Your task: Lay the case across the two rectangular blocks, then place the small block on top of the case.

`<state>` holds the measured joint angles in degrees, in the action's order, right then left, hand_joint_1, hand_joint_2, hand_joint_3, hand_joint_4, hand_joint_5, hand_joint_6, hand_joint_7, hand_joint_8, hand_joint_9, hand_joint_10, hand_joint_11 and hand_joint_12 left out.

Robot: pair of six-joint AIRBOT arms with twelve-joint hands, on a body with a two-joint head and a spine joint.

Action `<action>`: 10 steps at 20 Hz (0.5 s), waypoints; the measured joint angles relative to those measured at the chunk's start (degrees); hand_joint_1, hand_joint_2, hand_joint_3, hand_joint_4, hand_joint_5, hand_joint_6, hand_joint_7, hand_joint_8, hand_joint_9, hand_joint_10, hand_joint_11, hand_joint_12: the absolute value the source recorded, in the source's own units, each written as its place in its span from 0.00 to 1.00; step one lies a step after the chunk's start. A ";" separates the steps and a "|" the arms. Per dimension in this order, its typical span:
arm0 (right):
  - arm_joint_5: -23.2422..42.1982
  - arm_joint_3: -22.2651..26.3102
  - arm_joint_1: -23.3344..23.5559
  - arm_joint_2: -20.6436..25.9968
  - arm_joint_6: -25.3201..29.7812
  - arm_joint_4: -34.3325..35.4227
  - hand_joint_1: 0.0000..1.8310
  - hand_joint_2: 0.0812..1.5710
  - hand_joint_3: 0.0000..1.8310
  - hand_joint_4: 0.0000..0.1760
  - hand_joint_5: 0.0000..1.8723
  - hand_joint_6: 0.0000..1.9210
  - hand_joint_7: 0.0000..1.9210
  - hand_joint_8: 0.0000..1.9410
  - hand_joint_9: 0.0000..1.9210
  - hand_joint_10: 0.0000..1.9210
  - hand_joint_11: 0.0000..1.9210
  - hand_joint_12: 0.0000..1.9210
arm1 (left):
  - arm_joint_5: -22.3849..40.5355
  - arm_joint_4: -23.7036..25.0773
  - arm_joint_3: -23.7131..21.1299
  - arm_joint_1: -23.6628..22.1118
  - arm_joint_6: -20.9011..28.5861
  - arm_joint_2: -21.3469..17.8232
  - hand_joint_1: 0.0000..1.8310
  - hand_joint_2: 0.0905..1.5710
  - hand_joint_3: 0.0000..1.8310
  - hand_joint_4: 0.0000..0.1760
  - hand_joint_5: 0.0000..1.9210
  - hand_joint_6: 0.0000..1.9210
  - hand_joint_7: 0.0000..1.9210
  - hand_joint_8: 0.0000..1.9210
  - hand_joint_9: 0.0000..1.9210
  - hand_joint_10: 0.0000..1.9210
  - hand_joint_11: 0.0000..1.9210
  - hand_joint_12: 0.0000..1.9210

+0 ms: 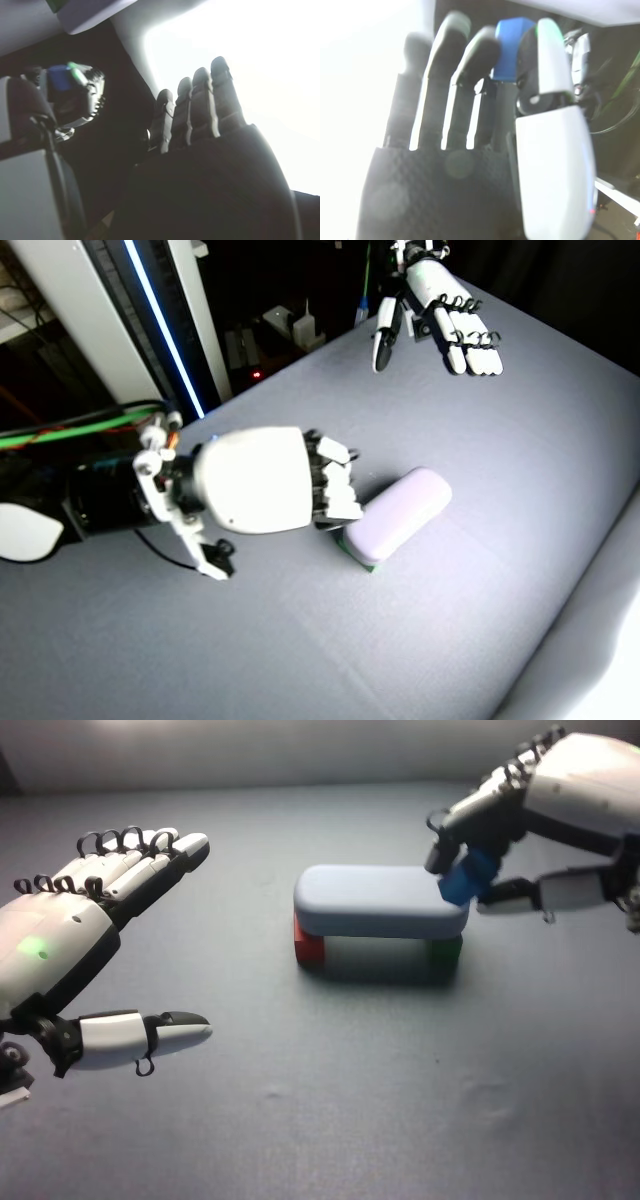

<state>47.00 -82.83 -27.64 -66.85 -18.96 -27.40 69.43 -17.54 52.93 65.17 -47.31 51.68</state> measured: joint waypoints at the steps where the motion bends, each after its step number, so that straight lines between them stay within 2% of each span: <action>1: -1.86 -1.38 0.92 -1.33 -0.07 0.04 0.63 0.68 0.00 0.00 0.54 0.48 0.57 0.47 0.57 0.65 0.50 0.85 | 0.00 0.37 0.00 0.00 0.02 0.00 0.46 0.57 0.00 0.44 0.05 0.00 0.02 0.00 0.03 0.01 0.04 0.06; 2: -3.67 -2.36 1.46 -2.36 -0.20 -0.26 0.63 0.69 0.00 0.00 0.53 0.51 0.61 0.36 0.61 0.56 0.53 0.78 | -0.02 0.63 0.00 0.00 0.02 0.00 0.45 0.57 0.00 0.48 0.05 0.00 0.03 0.00 0.04 0.00 0.01 0.14; 3: -5.90 -3.85 2.56 -3.80 -0.24 -0.92 0.68 0.67 0.00 0.00 0.52 0.47 0.61 0.43 0.61 0.53 0.53 0.76 | -0.26 0.66 0.04 0.00 0.02 0.02 0.45 0.57 0.00 0.49 0.05 0.00 0.03 0.00 0.04 0.00 0.00 0.16; 4: -8.24 -5.11 3.74 -5.20 -0.26 -1.62 0.64 0.68 0.00 0.00 0.54 0.48 0.63 0.33 0.62 0.51 0.51 0.76 | -0.46 0.59 0.04 0.00 0.04 0.00 0.46 0.57 0.00 0.50 0.05 0.00 0.03 0.00 0.04 0.00 0.00 0.17; 5: -9.79 -5.95 4.72 -6.10 -0.31 -2.29 0.69 0.66 0.00 0.00 0.53 0.44 0.64 0.38 0.62 0.49 0.52 0.75 | -0.55 0.59 0.04 0.00 0.04 0.02 0.46 0.57 0.00 0.55 0.04 0.00 0.03 0.00 0.04 0.00 0.00 0.17; 7: -11.50 -7.10 5.62 -7.54 -0.28 -2.60 0.70 0.66 0.00 0.00 0.51 0.44 0.62 0.42 0.63 0.48 0.54 0.73 | -0.92 1.31 0.55 -0.17 0.37 0.02 0.46 0.57 0.00 0.57 0.05 0.00 0.03 0.00 0.04 0.00 0.00 0.18; 8: -12.11 -7.54 5.66 -8.24 -0.28 -2.80 0.69 0.67 0.00 0.00 0.52 0.45 0.60 0.44 0.57 0.47 0.45 0.75 | -1.11 1.60 0.87 -0.44 0.50 0.26 0.46 0.57 0.00 0.58 0.05 0.00 0.03 0.00 0.04 0.00 0.00 0.19; 9: -13.20 -8.20 5.64 -8.96 -0.24 -3.37 0.68 0.67 0.00 0.00 0.52 0.46 0.59 0.45 0.55 0.48 0.44 0.76 | -1.40 1.49 0.90 -0.72 0.52 0.37 0.46 0.57 0.00 0.56 0.05 0.00 0.03 0.00 0.05 0.00 0.00 0.19; 10: -14.12 -8.57 5.62 -9.31 -0.24 -3.41 0.69 0.67 0.00 0.00 0.53 0.42 0.59 0.48 0.56 0.53 0.46 0.78 | -1.40 1.97 0.90 -0.72 0.52 0.37 0.44 0.57 0.00 0.52 0.05 0.00 0.03 0.00 0.05 0.00 0.00 0.20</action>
<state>32.88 -91.39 -22.02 -76.16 -19.20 -30.81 68.03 -15.57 53.82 64.45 -46.78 52.05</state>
